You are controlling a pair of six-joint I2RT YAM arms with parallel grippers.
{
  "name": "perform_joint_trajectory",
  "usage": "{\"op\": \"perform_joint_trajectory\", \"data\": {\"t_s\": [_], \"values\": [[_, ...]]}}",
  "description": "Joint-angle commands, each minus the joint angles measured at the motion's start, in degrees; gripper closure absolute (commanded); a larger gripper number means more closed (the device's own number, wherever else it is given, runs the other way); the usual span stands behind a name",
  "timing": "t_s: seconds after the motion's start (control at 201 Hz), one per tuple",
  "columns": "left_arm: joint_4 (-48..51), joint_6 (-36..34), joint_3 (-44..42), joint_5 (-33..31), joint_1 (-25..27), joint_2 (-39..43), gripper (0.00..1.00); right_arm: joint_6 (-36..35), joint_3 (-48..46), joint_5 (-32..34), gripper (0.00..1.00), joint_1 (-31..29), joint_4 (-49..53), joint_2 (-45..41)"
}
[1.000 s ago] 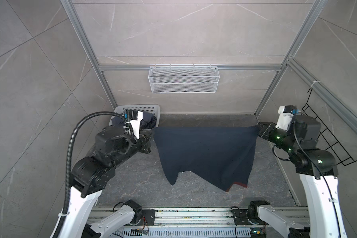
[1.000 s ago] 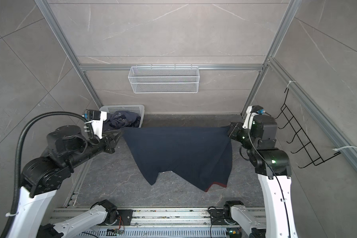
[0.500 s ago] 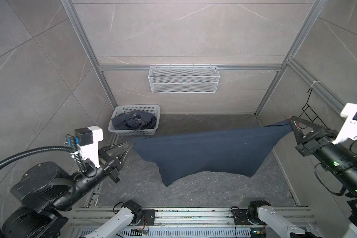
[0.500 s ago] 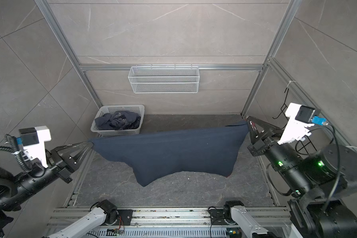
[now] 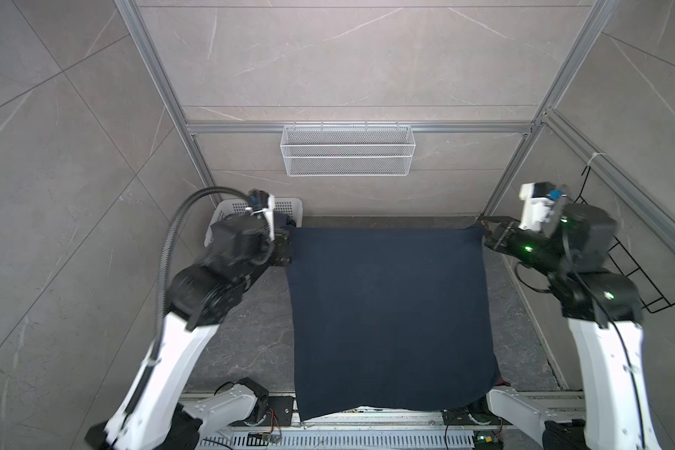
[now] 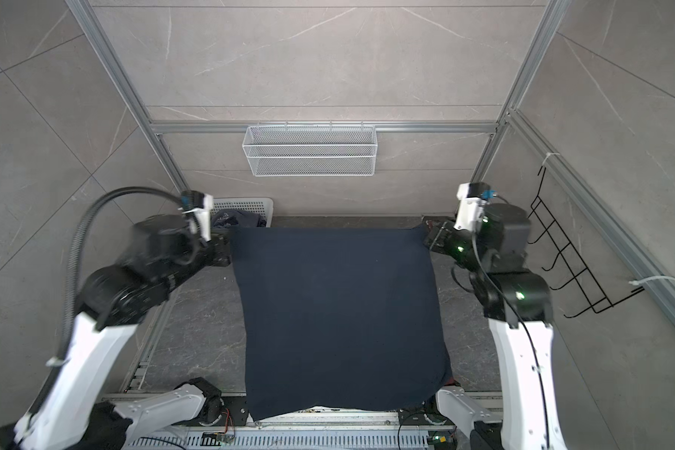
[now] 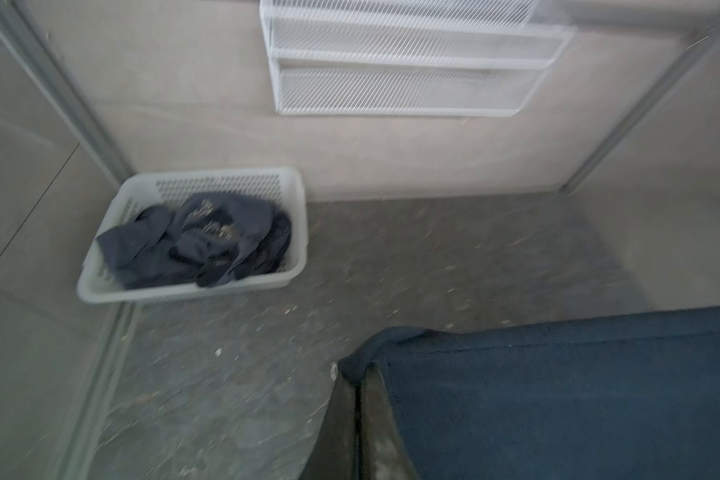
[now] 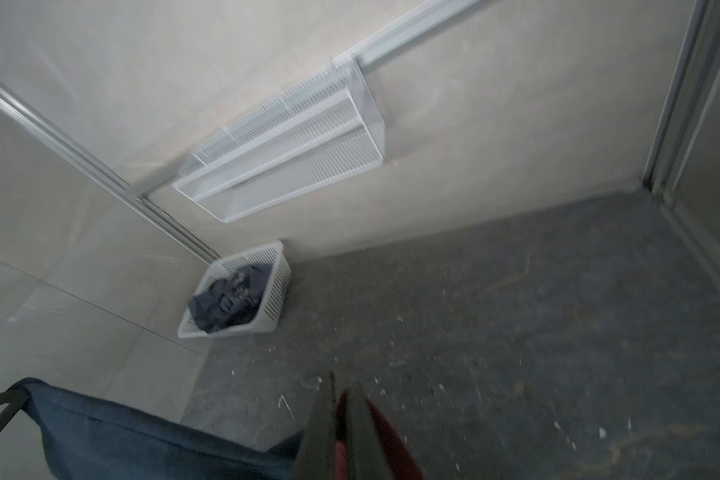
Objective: Fold and stack the tank tops
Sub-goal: 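Lift the tank top high with both grippers and lay it flat, then grasp the far shoulder straps with both grippers and smooth the tank top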
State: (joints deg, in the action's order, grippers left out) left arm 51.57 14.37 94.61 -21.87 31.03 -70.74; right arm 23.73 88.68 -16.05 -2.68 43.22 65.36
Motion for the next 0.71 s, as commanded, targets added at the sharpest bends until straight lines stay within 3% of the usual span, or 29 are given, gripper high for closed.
{"op": "perform_joint_trajectory", "data": {"t_s": [0.0, 0.179, 0.358, 0.473, 0.513, 0.592, 0.647, 0.702], "values": [[-2.36, 2.28, -4.26, -9.92, -2.61, -8.53, 1.00, 1.61, -8.15, 4.28, 1.00, -2.51, -8.56, 4.07], [-5.93, 5.42, -4.88, -6.33, -6.44, -24.44, 1.00, 1.36, -15.12, 13.09, 1.00, -8.81, -15.32, 14.39], [-5.86, 5.06, 1.35, -5.42, -8.73, -36.31, 0.98, 1.77, -14.77, 15.70, 1.00, -9.11, -18.00, 23.12], [-5.92, 5.06, 5.00, -3.05, -9.62, -40.97, 0.83, 1.18, -12.87, 19.35, 1.00, -9.06, -17.85, 26.63], [-5.15, 5.17, 6.65, -2.59, -9.87, -42.41, 0.72, 0.53, -11.92, 19.91, 0.91, -9.02, -17.58, 27.99], [-2.43, 6.36, 9.70, -2.59, -10.25, -44.50, 0.50, -1.01, -9.17, 20.13, 0.56, -9.02, -16.58, 30.97], [-1.11, 7.38, 11.00, -3.47, -10.28, -44.46, 0.35, -1.21, -6.94, 20.82, 0.41, -9.01, -14.39, 32.37], [-0.13, 8.47, 11.38, -4.42, -10.24, -42.69, 0.28, -1.32, -5.90, 22.27, 0.31, -9.05, -12.68, 32.12]]}}
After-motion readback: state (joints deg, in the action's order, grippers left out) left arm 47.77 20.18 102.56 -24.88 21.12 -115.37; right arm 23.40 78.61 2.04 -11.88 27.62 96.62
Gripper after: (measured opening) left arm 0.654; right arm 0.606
